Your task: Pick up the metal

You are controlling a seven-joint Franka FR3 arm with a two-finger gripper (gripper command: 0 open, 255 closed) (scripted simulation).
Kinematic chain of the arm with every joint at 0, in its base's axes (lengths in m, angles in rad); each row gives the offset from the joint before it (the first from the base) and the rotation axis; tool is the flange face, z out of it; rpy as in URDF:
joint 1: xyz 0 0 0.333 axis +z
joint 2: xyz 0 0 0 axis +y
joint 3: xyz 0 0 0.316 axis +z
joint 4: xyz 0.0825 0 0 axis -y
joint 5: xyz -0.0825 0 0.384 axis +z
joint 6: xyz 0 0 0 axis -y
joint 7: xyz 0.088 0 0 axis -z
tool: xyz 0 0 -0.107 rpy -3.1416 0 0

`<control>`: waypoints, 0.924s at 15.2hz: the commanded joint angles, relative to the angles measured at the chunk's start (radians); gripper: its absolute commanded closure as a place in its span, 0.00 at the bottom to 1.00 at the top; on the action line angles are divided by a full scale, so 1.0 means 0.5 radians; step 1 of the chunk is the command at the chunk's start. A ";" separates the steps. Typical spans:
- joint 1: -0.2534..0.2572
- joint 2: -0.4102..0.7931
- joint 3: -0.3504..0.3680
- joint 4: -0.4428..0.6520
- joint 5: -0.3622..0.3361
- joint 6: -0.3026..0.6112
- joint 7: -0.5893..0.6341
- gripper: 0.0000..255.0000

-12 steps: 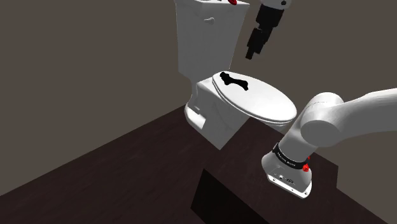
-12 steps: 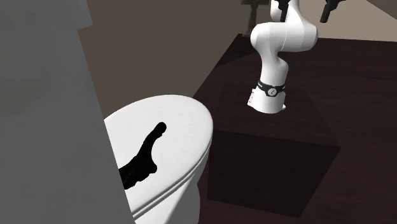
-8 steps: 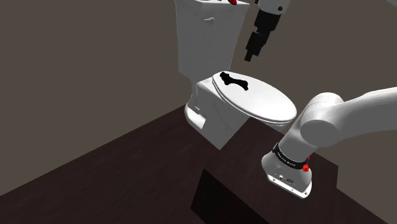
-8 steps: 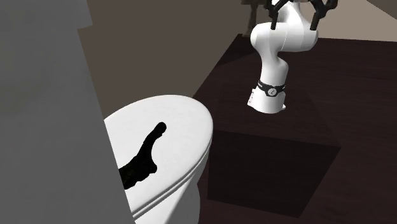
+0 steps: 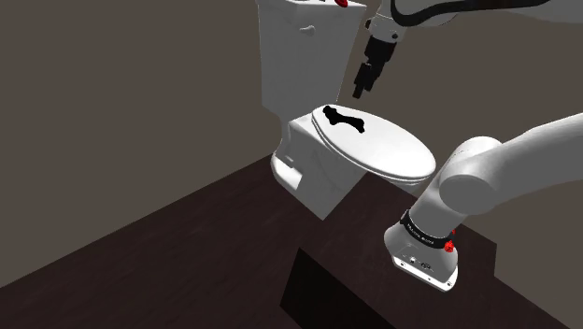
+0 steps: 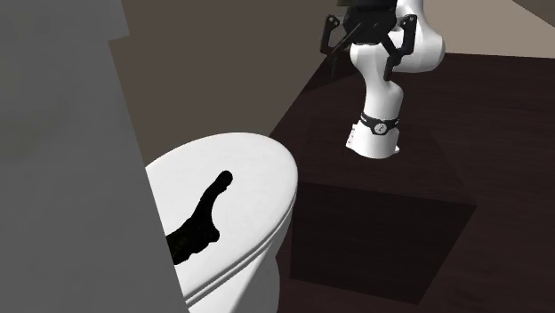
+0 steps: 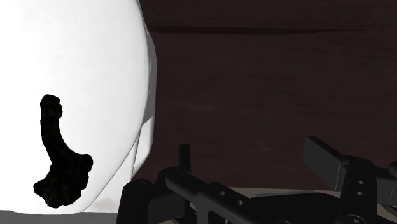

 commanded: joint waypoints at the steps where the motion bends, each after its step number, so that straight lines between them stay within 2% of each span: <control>1: -0.015 0.098 -0.078 0.000 -0.019 0.106 -0.079 0.00; 8: -0.021 0.545 -0.348 0.106 0.021 0.451 -0.376 0.00; 14: -0.005 1.012 -0.553 0.300 0.237 0.687 -0.712 0.00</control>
